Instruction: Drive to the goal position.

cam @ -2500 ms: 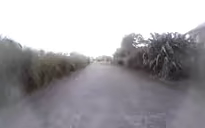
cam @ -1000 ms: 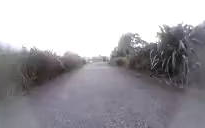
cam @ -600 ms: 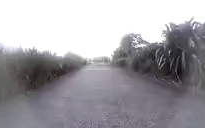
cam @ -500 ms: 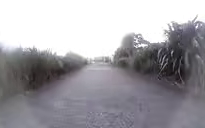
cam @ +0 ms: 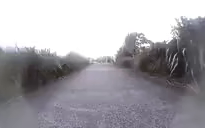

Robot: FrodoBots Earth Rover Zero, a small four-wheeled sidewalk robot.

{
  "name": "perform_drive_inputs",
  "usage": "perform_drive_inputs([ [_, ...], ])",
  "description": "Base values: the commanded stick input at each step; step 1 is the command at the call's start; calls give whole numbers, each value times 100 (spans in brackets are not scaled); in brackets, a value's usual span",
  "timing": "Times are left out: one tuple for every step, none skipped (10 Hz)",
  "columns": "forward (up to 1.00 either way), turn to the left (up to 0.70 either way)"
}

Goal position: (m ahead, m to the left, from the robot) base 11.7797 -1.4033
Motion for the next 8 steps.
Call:
perform_drive_inputs([
  [85, 0],
  [85, 0],
  [85, 0],
  [85, 0],
  [85, 0],
  [85, 0],
  [85, 0],
  [85, 0],
])
